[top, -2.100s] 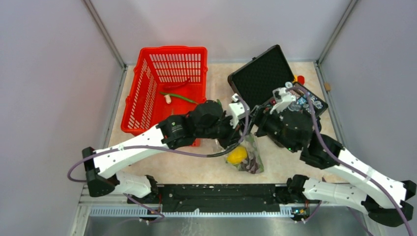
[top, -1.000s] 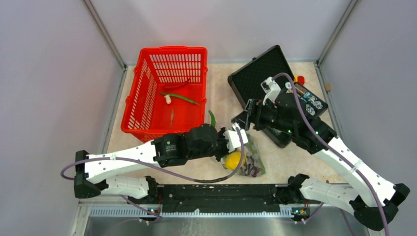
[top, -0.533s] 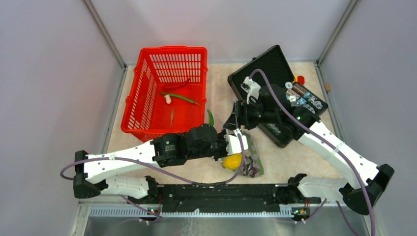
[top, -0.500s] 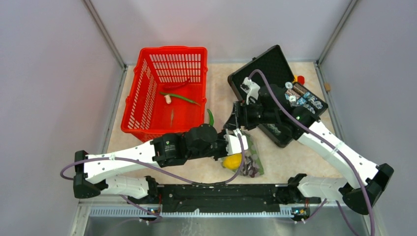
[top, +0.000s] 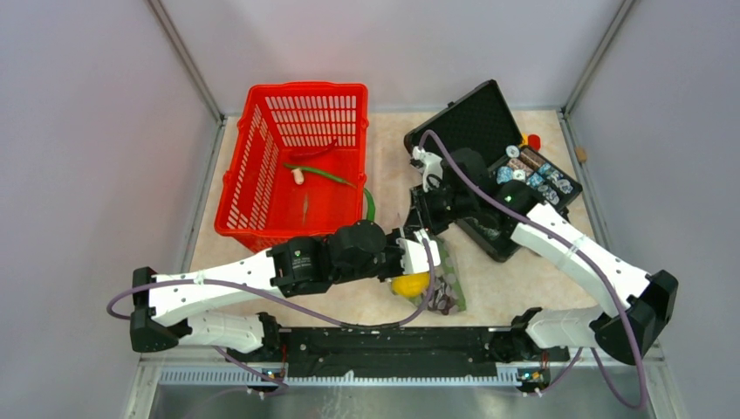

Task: Place the food in the zip-top bag and seal the zipper
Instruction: Pick up the zipper food storage bag at the center of the board.

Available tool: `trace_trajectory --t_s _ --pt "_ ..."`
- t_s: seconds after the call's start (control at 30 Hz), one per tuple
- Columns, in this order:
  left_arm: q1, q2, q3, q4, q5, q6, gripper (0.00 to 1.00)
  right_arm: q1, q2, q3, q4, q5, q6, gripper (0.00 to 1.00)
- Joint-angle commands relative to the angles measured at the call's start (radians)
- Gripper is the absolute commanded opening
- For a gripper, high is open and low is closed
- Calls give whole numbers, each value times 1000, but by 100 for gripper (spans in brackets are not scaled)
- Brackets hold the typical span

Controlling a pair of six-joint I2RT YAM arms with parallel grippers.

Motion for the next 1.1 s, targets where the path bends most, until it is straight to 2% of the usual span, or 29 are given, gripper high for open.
trace_trajectory --t_s 0.0,0.13,0.23,0.33,0.37,0.4,0.43,0.5,0.6,0.77,0.87,0.97,1.07 --pt "0 -55 28 80 -38 24 0 -7 3 45 3 -7 -24 13" --pt "0 -72 1 95 -62 13 0 -7 -33 37 45 52 4 0" --pt "0 -86 -18 109 -77 -6 0 -7 -79 13 95 83 25 0" --pt "0 -101 -25 115 -79 -52 8 -7 -144 -39 169 134 51 0" --pt "0 -107 -29 122 -74 -74 19 -7 -169 -60 192 166 59 0" --pt "1 -113 -32 130 -76 -99 36 -7 -194 -81 216 189 62 0" --pt "1 -119 -39 143 -73 -121 43 -7 -221 -102 241 203 64 0" --pt "2 -137 -54 165 -45 -141 49 -7 -273 -142 293 215 69 0" --pt "5 -169 -52 175 -39 -183 78 -7 -353 -185 339 236 73 0" --pt "36 -311 -93 254 -167 -246 98 -7 -478 -274 429 269 53 0" --pt "67 -367 -104 280 -246 -291 99 -7 -555 -338 526 215 55 0" --pt "111 -357 -73 219 -300 -347 99 -8 -597 -366 584 202 77 0" --pt "193 -305 -39 121 -190 -439 99 -7 -612 -371 607 210 94 0"
